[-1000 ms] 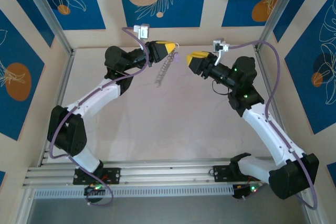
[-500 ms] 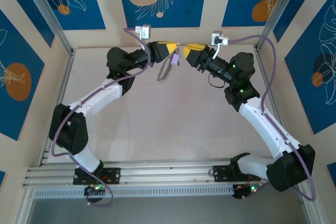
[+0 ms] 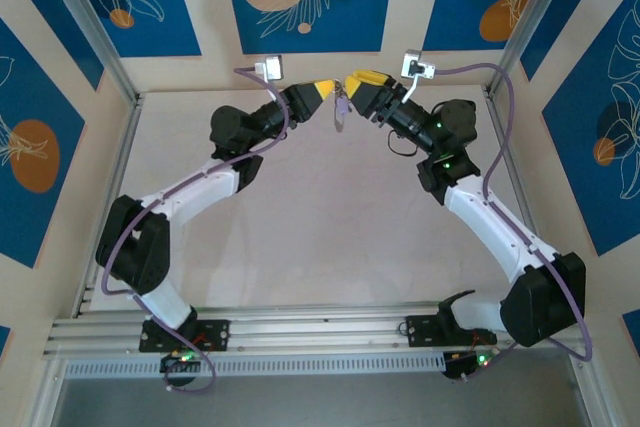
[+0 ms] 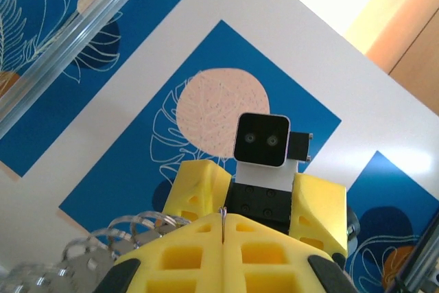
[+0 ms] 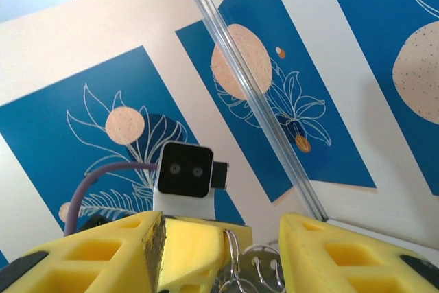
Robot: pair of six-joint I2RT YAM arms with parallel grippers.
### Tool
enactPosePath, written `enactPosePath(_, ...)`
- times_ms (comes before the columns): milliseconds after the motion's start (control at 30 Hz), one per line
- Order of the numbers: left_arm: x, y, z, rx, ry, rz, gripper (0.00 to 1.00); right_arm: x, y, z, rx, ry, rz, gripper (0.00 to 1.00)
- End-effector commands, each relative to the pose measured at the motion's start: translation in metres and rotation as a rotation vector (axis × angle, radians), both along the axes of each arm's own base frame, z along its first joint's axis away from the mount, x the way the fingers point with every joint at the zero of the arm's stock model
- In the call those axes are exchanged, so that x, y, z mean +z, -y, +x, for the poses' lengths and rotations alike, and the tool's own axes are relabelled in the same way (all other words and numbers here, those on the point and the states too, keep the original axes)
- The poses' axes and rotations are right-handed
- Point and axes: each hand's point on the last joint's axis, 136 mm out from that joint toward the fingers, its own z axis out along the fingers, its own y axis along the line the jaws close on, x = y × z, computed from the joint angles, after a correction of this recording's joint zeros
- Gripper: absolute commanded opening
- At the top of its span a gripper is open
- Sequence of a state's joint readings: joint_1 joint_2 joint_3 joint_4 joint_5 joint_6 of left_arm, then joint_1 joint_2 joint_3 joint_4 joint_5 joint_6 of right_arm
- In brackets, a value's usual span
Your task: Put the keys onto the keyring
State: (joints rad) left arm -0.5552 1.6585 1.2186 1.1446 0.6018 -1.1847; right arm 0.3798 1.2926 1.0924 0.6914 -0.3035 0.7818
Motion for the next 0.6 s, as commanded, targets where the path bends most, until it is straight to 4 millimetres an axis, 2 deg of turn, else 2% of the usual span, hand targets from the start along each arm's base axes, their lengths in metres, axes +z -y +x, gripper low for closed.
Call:
enactPosePath(0, 0.023, -0.009, -0.006, 0.035, 0.035, -0.119, 0.0, 0.023, 0.003, 0.0, -0.011, 0.047, 0.08, 0.49)
enactPosePath(267, 0.029, -0.012, -0.006, 0.062, 0.035, -0.161, 0.0, 0.017, -0.003, 0.012, 0.017, 0.022, 0.122, 0.48)
enactPosePath(567, 0.03, -0.009, -0.006, 0.063, 0.037, -0.16, 0.0, 0.016, -0.008, 0.012, 0.04, 0.02, 0.132, 0.48)
